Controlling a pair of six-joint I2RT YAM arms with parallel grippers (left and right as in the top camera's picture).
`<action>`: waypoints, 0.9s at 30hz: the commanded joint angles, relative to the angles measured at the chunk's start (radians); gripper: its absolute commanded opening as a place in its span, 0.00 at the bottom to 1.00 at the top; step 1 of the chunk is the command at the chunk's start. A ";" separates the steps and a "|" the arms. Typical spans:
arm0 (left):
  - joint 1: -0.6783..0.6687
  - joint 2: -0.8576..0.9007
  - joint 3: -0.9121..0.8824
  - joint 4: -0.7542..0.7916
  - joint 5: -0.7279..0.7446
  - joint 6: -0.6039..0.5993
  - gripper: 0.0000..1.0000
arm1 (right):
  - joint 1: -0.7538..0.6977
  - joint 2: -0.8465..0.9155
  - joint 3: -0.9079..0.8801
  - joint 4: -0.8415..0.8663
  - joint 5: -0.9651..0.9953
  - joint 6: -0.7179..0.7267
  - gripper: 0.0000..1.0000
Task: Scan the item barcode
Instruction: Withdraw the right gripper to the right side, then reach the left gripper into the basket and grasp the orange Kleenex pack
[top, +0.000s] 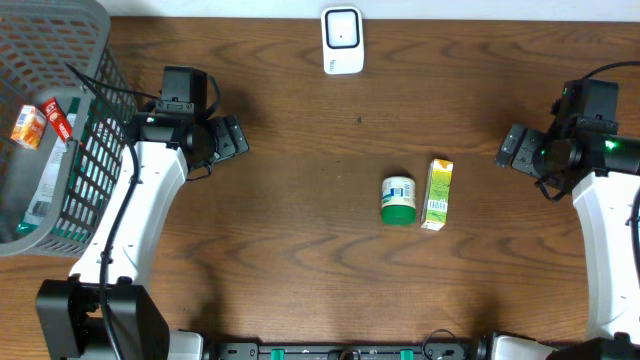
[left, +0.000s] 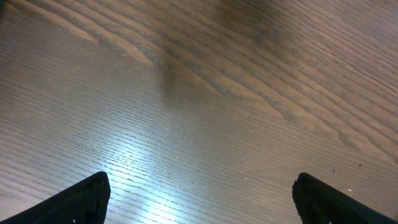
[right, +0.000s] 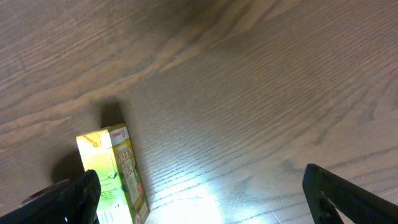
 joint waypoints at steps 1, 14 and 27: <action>0.003 -0.009 0.018 -0.002 -0.013 0.001 0.95 | -0.004 -0.005 0.000 -0.001 0.014 -0.008 0.99; 0.003 -0.010 0.018 -0.002 -0.012 0.001 0.95 | -0.004 -0.005 0.000 -0.001 0.014 -0.008 0.99; 0.024 -0.015 0.193 -0.149 0.050 0.061 0.76 | -0.004 -0.005 0.000 -0.001 0.014 -0.008 0.99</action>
